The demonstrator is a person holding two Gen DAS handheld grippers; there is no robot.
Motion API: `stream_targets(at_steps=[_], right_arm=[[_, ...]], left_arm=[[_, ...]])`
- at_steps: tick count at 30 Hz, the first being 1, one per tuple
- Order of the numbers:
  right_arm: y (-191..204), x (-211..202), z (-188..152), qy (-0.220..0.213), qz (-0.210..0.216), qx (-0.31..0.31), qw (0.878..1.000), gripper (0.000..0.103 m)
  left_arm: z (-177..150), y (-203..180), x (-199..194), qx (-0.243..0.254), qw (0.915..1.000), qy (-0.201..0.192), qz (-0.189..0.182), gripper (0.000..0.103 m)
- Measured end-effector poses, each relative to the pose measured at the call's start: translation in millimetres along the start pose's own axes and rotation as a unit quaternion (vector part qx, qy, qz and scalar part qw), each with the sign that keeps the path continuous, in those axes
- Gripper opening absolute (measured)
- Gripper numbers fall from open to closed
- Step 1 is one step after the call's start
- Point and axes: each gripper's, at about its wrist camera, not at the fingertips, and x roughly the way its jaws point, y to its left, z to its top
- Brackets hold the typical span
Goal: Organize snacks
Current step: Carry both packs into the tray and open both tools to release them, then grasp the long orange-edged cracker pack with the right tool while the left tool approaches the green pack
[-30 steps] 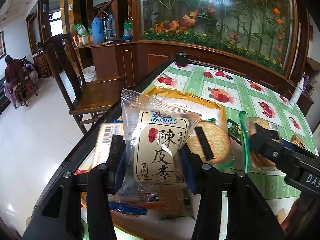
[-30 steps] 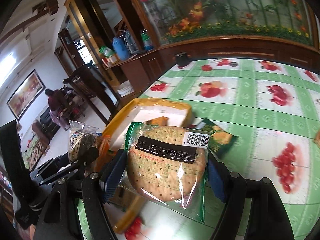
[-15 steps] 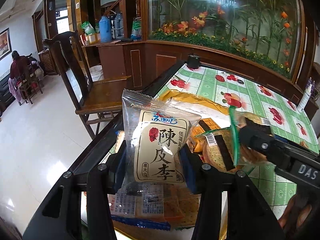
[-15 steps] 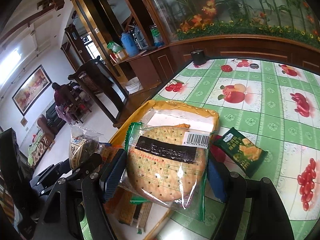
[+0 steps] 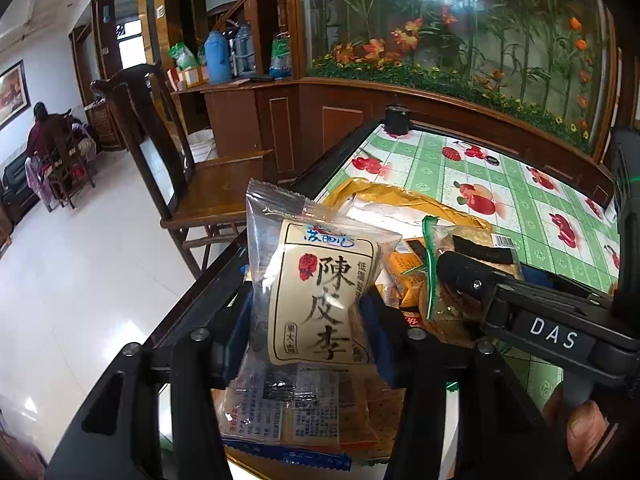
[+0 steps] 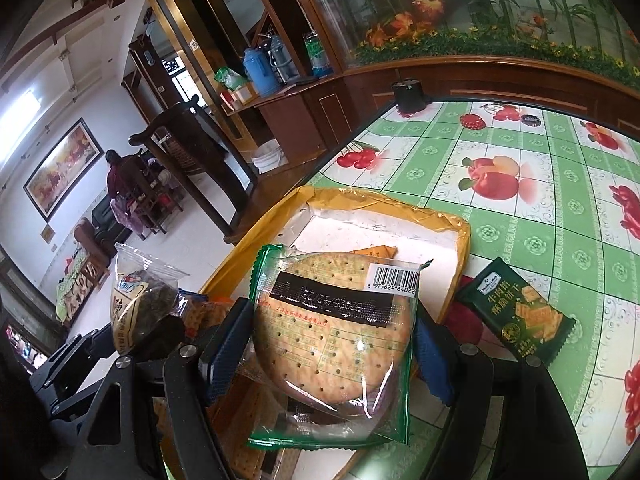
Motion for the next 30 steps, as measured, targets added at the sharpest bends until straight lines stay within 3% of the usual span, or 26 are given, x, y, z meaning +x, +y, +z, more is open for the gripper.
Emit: stream_targets(at_steps=[1, 2, 3, 11, 18, 30], right_arm=[[0, 1, 1, 0.001, 0.0, 0.0, 1.0, 0.077], [0, 2, 2, 0.003, -0.001, -0.001, 1.0, 0.078], [0, 3, 2, 0.004, -0.001, -0.001, 1.0, 0.079], [-4, -2, 3, 0.001, 0.0, 0.012, 1.0, 0.081], [-20, -40, 0, -0.033, -0.002, 0.028, 0.999, 0.087], [-95, -115, -29, -0.066, -0.048, 0.086, 0.993, 0.087]], left_arm=[[0, 2, 0, -0.005, 1.0, 0.001, 0.002, 0.067], [0, 3, -1, -0.009, 0.9999, 0.001, 0.005, 0.079], [0, 4, -1, -0.011, 0.9999, 0.003, 0.01, 0.082], [2, 8, -12, -0.021, 0.9998, -0.008, 0.001, 0.082], [2, -1, -29, -0.015, 0.9996, -0.021, -0.012, 0.082], [-2, -51, -63, 0.026, 0.9978, -0.043, -0.044, 0.082]])
